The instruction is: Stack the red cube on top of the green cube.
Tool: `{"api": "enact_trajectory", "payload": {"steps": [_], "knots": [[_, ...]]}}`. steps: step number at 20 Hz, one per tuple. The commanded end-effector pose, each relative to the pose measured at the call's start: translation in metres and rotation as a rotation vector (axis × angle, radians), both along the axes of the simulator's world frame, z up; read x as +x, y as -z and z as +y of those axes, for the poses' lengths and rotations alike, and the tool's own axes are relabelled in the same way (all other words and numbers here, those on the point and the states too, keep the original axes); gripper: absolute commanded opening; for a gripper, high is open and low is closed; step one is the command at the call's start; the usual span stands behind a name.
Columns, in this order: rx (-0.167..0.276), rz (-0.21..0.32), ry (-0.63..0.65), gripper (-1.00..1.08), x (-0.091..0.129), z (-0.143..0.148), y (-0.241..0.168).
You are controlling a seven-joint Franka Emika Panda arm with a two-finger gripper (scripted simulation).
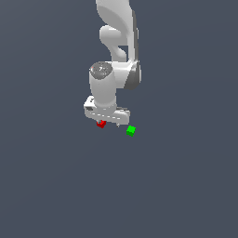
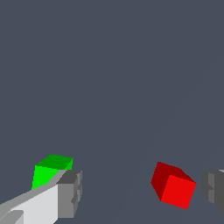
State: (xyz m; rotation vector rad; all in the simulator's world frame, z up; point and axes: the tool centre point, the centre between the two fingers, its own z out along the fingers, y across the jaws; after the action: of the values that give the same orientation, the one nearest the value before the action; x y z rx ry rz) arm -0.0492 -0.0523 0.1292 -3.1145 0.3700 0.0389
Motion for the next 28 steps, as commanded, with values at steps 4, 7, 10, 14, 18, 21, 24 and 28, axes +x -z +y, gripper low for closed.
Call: {"api": "enact_trajectory", "payload": {"steps": [4, 7, 10, 14, 18, 21, 24, 28], "knots": [[-0.006, -0.009, 0.136, 1.00, -0.034, -0.028, 0.024], [-0.008, -0.014, 0.198, 1.00, -0.051, -0.038, 0.036], [-0.011, -0.018, 0.248, 1.00, -0.065, -0.046, 0.045], [-0.012, -0.021, 0.293, 1.00, -0.078, -0.053, 0.054], [-0.012, -0.022, 0.314, 1.00, -0.084, -0.056, 0.058], [-0.012, -0.021, 0.313, 1.00, -0.084, -0.056, 0.058], [-0.012, -0.021, 0.313, 1.00, -0.084, -0.055, 0.061], [-0.012, -0.022, 0.314, 1.00, -0.084, -0.055, 0.071]]}}
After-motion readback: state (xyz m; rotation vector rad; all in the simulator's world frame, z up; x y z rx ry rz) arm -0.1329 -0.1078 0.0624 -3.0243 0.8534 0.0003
